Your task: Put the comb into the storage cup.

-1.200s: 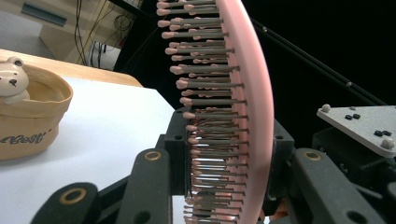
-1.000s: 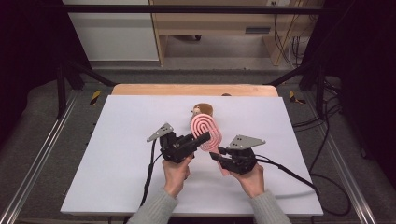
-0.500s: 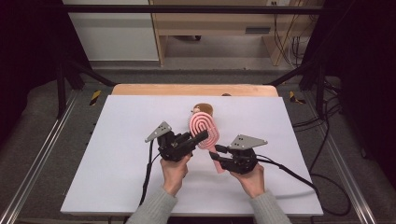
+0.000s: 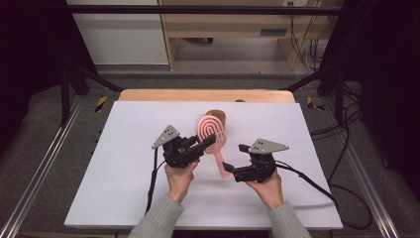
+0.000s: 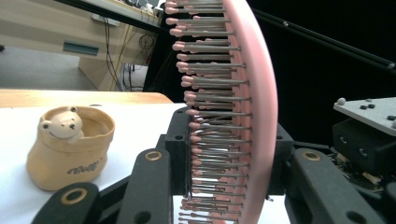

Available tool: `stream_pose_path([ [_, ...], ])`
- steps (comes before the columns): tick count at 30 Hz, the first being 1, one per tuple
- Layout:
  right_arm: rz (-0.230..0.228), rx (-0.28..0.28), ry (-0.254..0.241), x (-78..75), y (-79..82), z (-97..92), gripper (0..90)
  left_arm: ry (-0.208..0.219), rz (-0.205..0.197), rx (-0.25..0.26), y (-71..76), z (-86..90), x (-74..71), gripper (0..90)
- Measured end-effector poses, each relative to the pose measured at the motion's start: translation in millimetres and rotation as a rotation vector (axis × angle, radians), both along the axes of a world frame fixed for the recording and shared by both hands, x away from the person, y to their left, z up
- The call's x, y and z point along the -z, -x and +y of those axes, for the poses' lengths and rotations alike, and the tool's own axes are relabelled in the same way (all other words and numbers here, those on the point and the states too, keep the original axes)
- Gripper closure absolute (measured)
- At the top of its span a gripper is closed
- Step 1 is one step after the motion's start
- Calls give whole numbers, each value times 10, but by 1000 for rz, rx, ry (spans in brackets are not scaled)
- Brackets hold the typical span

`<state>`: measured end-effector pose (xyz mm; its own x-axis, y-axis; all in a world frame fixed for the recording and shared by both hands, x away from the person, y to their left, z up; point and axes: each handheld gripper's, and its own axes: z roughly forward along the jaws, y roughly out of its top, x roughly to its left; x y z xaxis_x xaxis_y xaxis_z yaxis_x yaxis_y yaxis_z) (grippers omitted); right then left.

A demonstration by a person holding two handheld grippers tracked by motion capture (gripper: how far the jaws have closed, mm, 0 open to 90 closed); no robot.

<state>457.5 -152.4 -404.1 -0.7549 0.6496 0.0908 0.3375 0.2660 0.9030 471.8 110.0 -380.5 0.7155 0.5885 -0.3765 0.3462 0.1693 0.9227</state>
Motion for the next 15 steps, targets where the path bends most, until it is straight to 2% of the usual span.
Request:
stream_pose_path([
  [7,-2,33,-10,43,-44,-148,59,-24,-19,-20,-29,65,-77,632],
  [15,-4,55,-41,65,-71,-319,42,-34,-30,-32,-49,112,-147,631],
])
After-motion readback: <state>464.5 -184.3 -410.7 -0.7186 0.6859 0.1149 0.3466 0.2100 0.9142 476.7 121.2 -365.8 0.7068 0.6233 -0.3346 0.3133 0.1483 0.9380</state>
